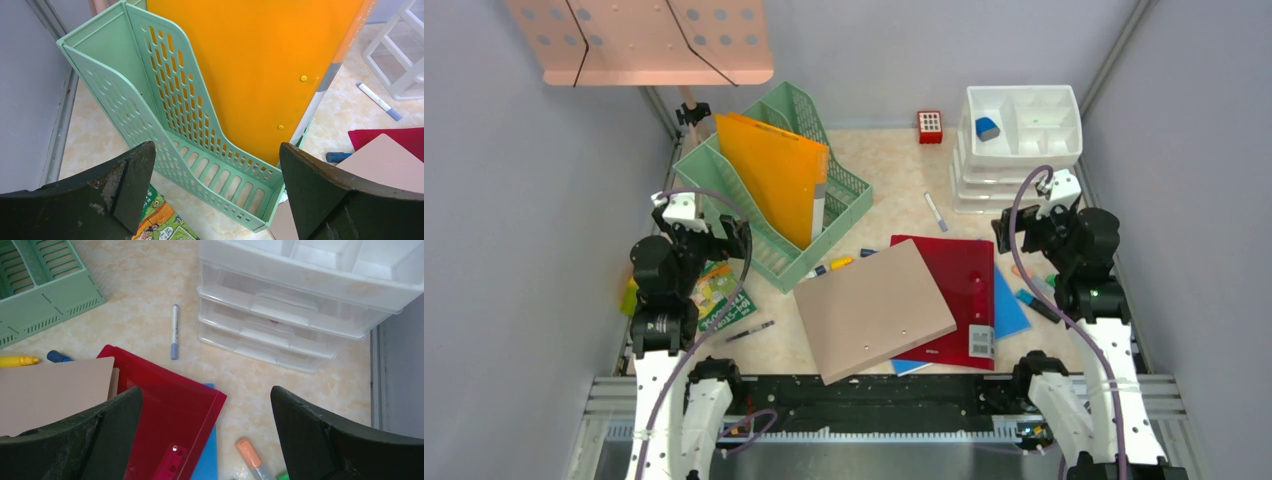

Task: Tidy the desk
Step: Pick up the folder from the center of the board.

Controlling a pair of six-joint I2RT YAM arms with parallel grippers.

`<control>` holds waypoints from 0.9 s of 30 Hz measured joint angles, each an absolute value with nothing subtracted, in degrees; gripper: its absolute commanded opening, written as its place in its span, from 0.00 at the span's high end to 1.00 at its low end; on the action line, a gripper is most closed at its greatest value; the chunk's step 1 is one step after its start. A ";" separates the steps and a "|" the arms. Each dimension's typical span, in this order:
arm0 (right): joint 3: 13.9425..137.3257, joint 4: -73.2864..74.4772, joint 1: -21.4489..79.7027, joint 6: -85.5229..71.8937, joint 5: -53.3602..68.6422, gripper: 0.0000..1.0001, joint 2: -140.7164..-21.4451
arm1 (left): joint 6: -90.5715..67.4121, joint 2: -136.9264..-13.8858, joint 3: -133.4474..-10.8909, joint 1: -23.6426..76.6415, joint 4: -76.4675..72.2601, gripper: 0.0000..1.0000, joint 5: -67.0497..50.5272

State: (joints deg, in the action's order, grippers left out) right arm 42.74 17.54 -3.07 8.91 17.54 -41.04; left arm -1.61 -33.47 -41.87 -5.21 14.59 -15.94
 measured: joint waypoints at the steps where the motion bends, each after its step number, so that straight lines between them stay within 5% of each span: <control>1: 42.74 17.56 -3.07 8.95 17.72 0.01 -41.04 | -1.61 -33.47 -41.87 -5.21 14.57 0.01 -15.92; 18: 42.76 19.07 -3.07 10.52 21.12 0.01 -42.48 | 0.62 -34.79 -44.86 -5.21 18.72 0.01 -15.33; 27: 44.75 29.50 -3.05 19.57 26.85 0.01 -44.12 | 15.90 -34.44 -49.54 -5.23 35.79 0.02 -21.67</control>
State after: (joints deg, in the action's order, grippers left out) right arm 44.75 29.50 -3.05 19.57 26.85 -44.12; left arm 15.90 -34.44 -49.54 -5.23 35.79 -21.67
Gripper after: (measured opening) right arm 0.987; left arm 0.988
